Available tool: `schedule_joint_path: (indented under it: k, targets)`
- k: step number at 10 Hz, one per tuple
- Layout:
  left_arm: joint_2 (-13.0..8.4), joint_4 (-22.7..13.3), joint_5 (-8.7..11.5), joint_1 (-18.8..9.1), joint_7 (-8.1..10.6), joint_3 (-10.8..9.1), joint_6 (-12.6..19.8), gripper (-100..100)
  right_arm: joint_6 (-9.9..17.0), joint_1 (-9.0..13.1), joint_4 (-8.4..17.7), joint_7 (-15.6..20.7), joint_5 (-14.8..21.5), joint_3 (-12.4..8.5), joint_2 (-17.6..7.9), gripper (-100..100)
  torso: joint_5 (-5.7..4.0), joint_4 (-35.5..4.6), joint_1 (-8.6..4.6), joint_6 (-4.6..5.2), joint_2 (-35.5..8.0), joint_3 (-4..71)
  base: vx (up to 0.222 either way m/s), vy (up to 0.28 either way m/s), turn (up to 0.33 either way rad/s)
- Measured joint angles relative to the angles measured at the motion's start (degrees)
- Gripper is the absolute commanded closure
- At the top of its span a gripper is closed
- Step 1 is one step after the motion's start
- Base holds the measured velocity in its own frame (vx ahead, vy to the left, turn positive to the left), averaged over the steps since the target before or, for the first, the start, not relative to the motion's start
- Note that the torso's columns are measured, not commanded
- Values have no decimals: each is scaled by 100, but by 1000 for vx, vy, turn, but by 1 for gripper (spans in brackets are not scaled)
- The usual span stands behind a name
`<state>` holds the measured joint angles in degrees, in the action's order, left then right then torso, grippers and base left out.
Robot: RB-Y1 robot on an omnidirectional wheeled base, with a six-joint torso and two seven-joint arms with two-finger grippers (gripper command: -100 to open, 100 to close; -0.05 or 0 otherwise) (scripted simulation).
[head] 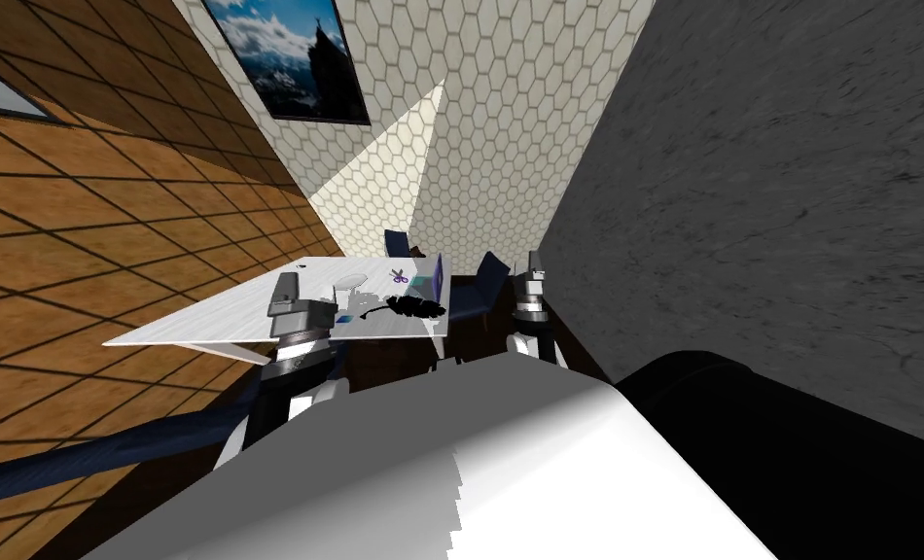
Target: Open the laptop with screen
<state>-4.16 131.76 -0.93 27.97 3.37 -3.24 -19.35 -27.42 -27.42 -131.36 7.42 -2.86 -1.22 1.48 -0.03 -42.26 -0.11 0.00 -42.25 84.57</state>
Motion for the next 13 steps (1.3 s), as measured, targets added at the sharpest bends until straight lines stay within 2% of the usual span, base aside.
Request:
schedule_joint_path:
  k: [4,6,8,11,12,13]
  targets:
    - [-394,-499,-78,-179,-240,-619,92,-100,0,0,0,0,0,0,0,0,0,-2,3,0,-2,1,5,-116,-116]
    - [-486,-738,-146,-260,-417,-944,197,-100,0,0,0,0,0,1,0,0,2,-3,6,0,-5,-2,10,-118,-97]
    - [-524,-968,-188,-383,-527,-1195,229,-100,0,0,0,0,0,0,0,0,8,-2,25,1,-1,1,19,-89,-116]
    - [-576,-1223,-223,-422,-690,-1635,312,-100,0,0,0,0,0,0,0,0,2,-2,5,1,-2,0,23,-111,-115]
    - [-637,-1387,-197,-391,-728,-1858,295,-100,0,0,0,0,0,0,0,0,-1,-2,-4,0,-4,0,8,-164,-148]
    - [-663,-1609,-216,-539,-817,-2060,352,-100,0,0,0,0,0,1,1,0,-1,-3,-5,1,-7,-2,28,-180,-109]
